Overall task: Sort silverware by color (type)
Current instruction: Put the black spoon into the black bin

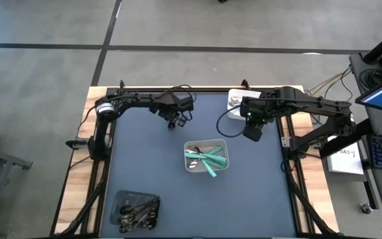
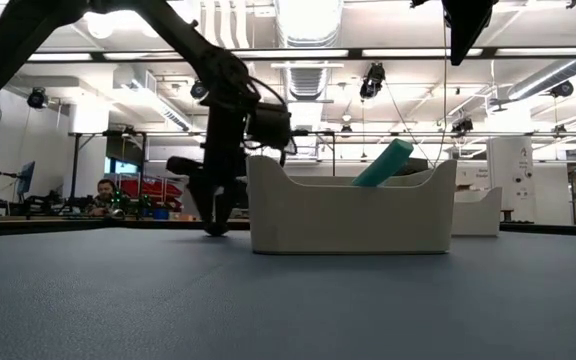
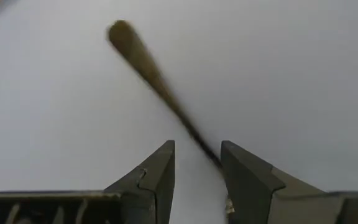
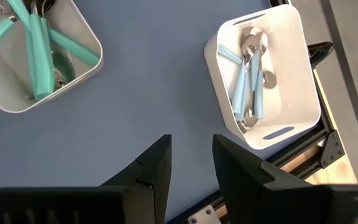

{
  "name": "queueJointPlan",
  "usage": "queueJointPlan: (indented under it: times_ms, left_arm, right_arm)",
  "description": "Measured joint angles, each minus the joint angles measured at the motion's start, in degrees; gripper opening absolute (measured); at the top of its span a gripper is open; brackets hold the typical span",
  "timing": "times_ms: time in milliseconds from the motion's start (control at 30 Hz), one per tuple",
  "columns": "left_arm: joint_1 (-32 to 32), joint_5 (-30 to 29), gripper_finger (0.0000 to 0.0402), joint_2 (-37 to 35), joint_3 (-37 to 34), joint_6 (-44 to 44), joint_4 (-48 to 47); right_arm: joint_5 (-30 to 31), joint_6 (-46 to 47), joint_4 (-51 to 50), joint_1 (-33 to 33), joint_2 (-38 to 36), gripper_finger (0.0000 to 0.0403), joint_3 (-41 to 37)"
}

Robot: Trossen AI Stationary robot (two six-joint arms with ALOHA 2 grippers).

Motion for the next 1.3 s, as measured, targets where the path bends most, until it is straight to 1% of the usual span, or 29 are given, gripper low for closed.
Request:
queueJointPlan:
  times_ms: [133,300,400,467,567,700,767,833,867,967,1067,1133,1300]
  left_arm:
    - [-0.4,-0.3,0.0113,-0.4,-3.4,-4.8,1.1]
    - [-0.3,3.5,0.0112,-0.6,-6.4,-5.4,5.2]
    - [-0.4,3.6,0.0102,-0.5,-6.5,-6.0,5.5]
    - [-0.4,4.1,0.0089,-0.5,-6.5,-5.7,5.6]
    - [-0.4,4.5,0.0061,-0.5,-6.5,-3.3,5.9]
    - [-0.4,5.0,0.0015,-0.5,-5.7,4.1,5.7]
    - [-0.5,5.3,0.0005,-0.4,-5.0,7.9,5.5]
    - [-0.5,7.1,0.0008,-0.4,-4.3,11.4,5.0]
    - [-0.5,9.0,0.0009,-0.3,-3.8,12.4,5.2]
    - [-0.6,10.4,0.0007,-0.3,-2.8,11.7,3.5]
    - [-0.7,10.1,0.0004,-0.2,-2.0,7.9,1.8]
    - [-0.8,10.2,0.0004,-0.2,-1.3,7.5,0.9]
    - [-1.4,11.7,0.0015,0.0,2.0,12.9,1.3]
  right_arm:
    - [0.0,-0.4,0.0,0.0,0.0,0.0109,0.0]
    - [0.0,-1.7,0.0,0.0,0.0,0.0109,0.0]
    - [0.0,-1.6,0.0,0.0,0.0,0.0109,0.0]
    - [0.0,-1.6,0.0,0.0,0.0,0.0109,0.0]
    - [0.0,-1.7,0.0,0.0,0.0,0.0109,0.0]
    - [0.0,-2.4,0.0,0.0,0.0,0.0109,0.0]
    - [0.0,-2.8,0.0,0.0,0.0,0.0109,0.0]
    - [0.0,-3.1,0.0,0.0,0.0,0.0109,0.0]
    - [0.0,-3.2,0.0,0.0,0.0,0.0109,0.0]
    - [0.0,-3.3,0.0,0.0,0.0,0.0109,0.0]
    - [0.0,-3.3,0.0,0.0,0.0,0.0109,0.0]
    - [0.0,-3.3,0.0,0.0,-0.1,0.0109,0.0]
    - [0.0,-4.6,0.0,0.0,-0.1,0.0109,0.0]
